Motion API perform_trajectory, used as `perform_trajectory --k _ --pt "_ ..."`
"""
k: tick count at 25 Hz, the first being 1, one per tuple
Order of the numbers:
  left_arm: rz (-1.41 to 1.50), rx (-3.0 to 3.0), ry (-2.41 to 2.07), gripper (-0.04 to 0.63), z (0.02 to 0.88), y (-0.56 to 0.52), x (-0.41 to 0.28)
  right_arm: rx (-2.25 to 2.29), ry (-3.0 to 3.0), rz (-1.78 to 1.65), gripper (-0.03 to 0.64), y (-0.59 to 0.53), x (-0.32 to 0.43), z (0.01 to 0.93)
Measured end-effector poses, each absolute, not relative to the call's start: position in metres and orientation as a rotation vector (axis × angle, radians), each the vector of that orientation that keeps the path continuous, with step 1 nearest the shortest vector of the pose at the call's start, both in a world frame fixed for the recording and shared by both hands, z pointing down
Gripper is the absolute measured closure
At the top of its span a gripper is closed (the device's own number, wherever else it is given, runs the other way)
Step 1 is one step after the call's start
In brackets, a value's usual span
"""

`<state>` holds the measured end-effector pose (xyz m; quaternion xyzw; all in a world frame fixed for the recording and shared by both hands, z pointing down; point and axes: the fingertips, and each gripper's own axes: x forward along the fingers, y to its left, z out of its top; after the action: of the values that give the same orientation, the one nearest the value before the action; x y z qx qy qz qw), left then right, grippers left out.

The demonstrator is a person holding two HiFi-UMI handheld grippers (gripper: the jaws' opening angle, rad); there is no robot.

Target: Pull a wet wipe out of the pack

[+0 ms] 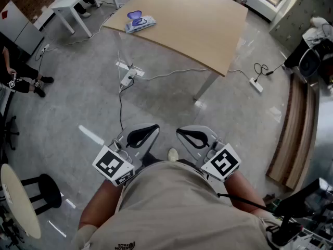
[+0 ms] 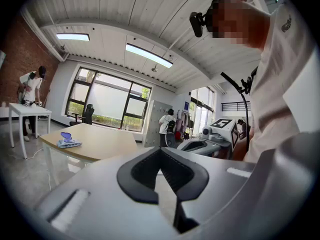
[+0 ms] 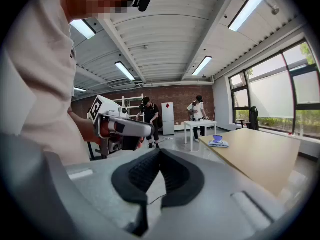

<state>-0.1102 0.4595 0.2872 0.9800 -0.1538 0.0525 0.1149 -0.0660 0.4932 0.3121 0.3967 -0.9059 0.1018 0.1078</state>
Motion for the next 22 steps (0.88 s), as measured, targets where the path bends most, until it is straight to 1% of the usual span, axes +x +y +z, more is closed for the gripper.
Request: perform_trajectory --k 5,11,15,22 --pt "0.21 2.898 -0.546 0.597 0.295 0.418 -0.093 1.159 -2.66 0.273 0.615 0.455 -0.032 0.325" --pt "0.264 2.882 -0.599 0.597 0.318 0.361 -0.09 1.157 -2.658 0.282 0.615 0.398 -0.024 0.338" --pt "0.261 2.874 -0.58 0.597 0.33 0.303 -0.09 1.161 -2.627 0.253 0.615 0.343 -0.022 0.343" --pt "0.251 2.897 -0.525 0.597 0.32 0.189 -0.094 1.165 -2.574 0.219 0.615 0.222 -0.028 0.326"
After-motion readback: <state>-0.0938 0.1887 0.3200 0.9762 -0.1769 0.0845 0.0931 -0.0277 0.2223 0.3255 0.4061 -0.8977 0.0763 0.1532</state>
